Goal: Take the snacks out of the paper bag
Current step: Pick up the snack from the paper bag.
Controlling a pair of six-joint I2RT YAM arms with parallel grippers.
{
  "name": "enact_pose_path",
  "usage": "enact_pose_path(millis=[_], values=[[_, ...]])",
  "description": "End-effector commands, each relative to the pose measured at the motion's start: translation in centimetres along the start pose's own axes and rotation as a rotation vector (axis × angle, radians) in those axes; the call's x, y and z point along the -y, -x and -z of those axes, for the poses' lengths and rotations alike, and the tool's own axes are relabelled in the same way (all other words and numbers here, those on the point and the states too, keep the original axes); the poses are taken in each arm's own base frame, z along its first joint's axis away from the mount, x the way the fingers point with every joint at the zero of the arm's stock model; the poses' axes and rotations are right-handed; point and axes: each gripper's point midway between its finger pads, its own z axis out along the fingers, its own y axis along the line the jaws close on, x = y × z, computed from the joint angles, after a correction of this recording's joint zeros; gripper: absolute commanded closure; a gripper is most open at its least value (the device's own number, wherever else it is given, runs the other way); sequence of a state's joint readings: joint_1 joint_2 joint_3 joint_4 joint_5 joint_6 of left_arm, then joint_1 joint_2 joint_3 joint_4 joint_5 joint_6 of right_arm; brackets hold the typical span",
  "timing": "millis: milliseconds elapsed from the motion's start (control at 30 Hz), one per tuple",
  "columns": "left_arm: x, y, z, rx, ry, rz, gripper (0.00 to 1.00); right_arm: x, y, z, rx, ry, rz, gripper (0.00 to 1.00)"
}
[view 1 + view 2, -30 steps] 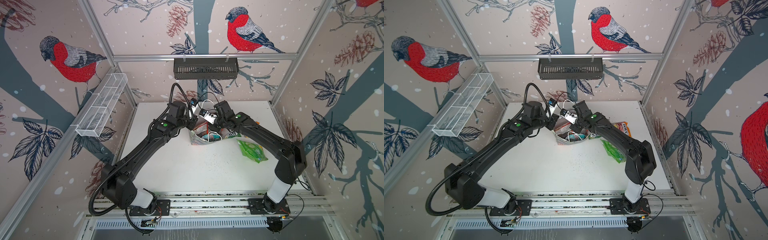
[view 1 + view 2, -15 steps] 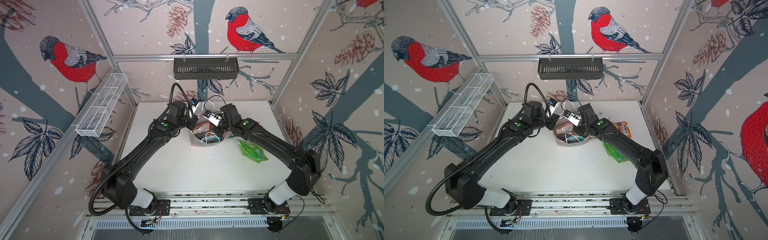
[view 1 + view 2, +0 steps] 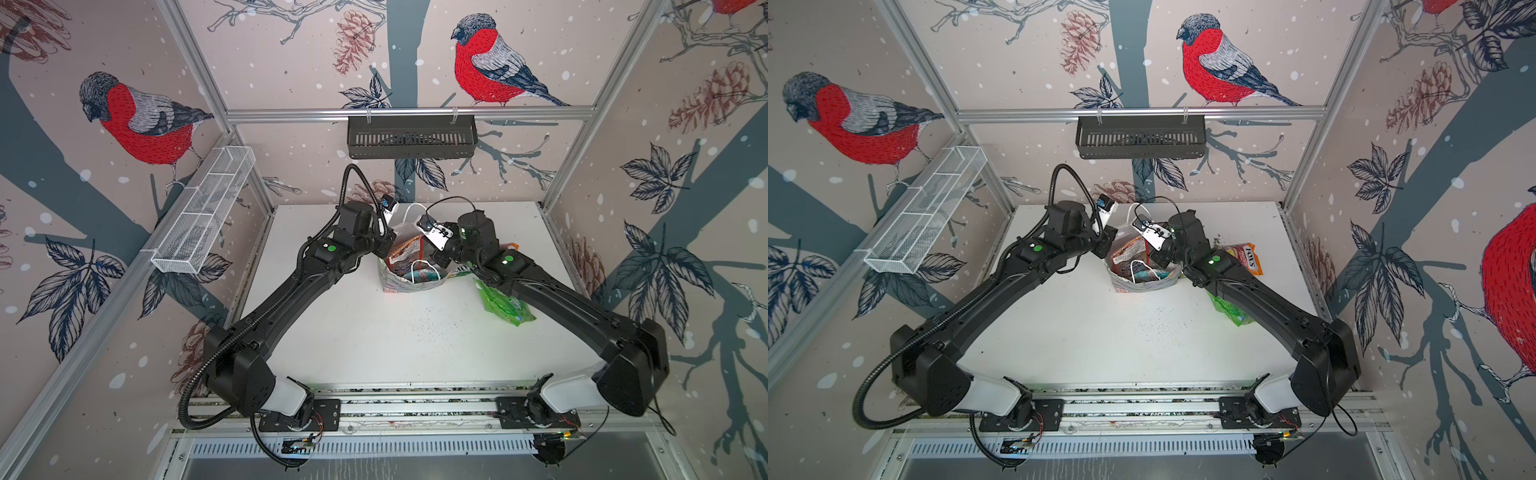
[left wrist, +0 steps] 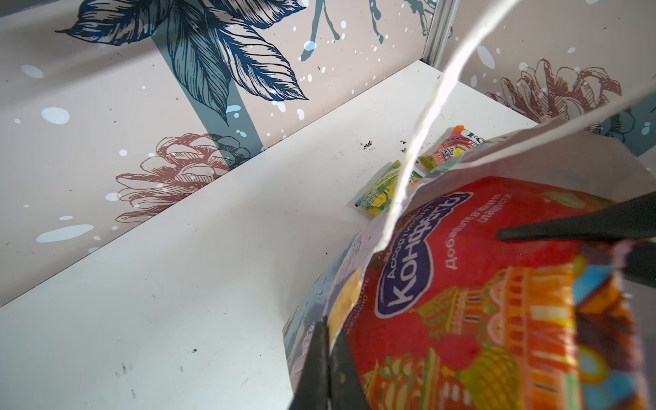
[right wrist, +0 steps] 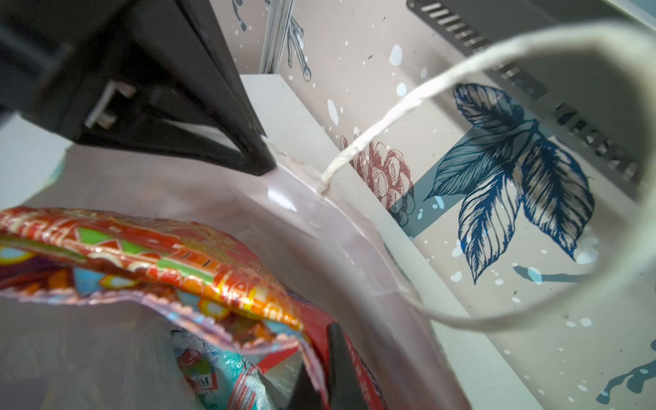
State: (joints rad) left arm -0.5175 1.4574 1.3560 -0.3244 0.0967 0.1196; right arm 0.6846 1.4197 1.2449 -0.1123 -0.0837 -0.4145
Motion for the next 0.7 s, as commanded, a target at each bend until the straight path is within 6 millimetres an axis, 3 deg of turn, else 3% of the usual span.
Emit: enact_pose_path(millis=[0,667], values=[[-1.1,0.8,0.3,0.023,0.059,0.010,1.00,2.0,5.9,1.8,0.229,-0.070,0.003,1.00],[-2.4,0.4,0.4,0.012,0.104,0.035,1.00,4.3,14.7,8.3,0.565,-0.120,-0.026,1.00]])
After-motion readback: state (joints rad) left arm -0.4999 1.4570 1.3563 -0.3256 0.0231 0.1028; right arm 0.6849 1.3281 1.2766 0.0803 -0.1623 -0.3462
